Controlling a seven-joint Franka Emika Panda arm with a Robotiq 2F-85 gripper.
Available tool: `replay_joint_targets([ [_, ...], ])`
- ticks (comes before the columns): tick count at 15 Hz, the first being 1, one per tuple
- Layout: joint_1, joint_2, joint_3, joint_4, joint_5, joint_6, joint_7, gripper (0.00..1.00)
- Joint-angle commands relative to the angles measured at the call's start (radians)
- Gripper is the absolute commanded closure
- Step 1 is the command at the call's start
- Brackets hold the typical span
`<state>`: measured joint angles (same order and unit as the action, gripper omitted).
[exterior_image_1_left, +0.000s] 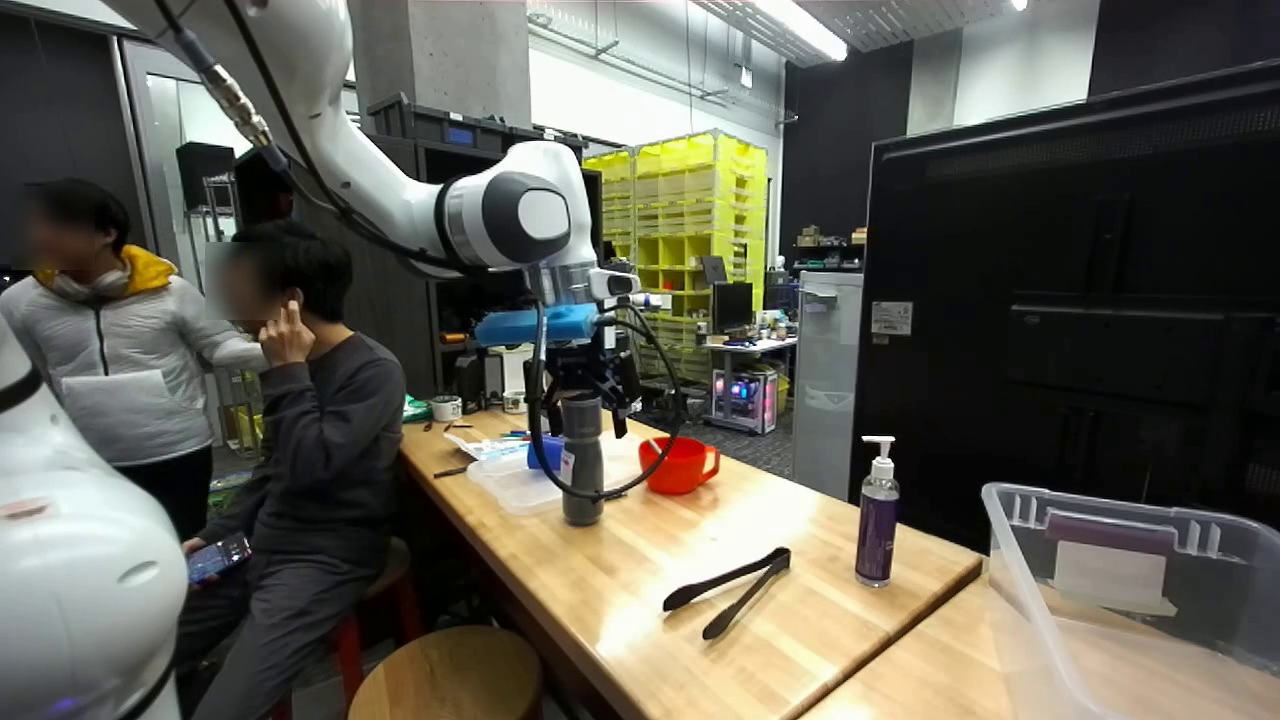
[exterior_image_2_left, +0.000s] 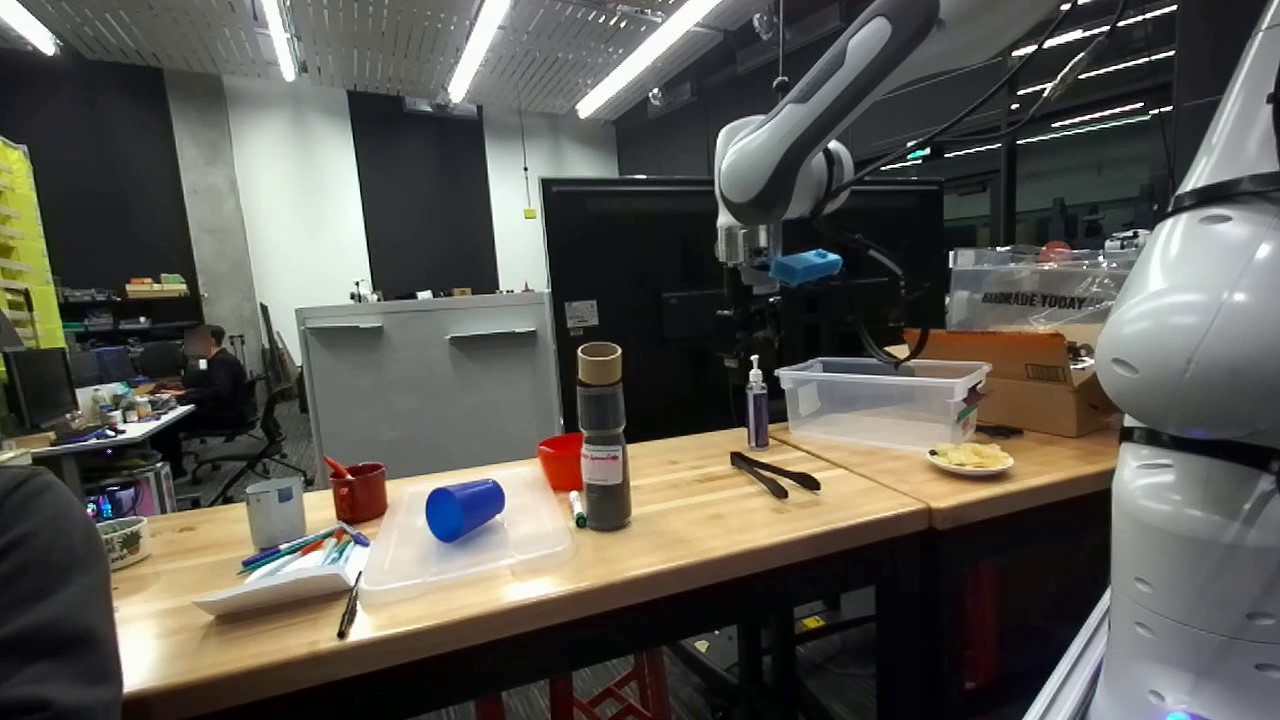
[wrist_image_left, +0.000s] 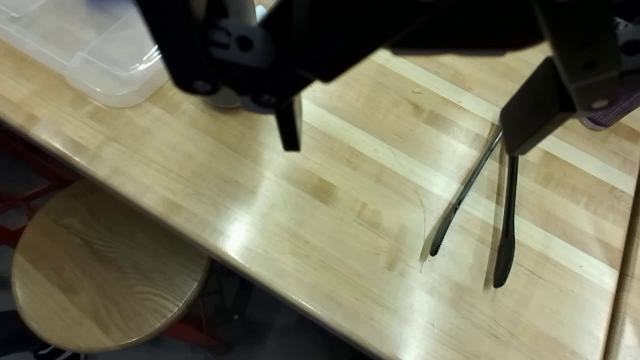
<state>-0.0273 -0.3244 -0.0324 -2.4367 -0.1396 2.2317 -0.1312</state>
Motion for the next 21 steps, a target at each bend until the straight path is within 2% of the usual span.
replay_joint_targets([
  [1, -0.002, -0.003, -0.008, 0.001, 0.017, 0.015, 0.015, 0.00],
  [6, -0.042, 0.003, -0.033, 0.001, 0.023, 0.086, 0.102, 0.00],
  [11, -0.092, 0.019, -0.088, -0.022, 0.010, 0.168, 0.074, 0.00],
  [15, -0.117, 0.053, -0.159, -0.045, 0.046, 0.256, -0.015, 0.00],
  [21, -0.111, 0.122, -0.308, -0.029, 0.277, 0.300, -0.304, 0.00],
])
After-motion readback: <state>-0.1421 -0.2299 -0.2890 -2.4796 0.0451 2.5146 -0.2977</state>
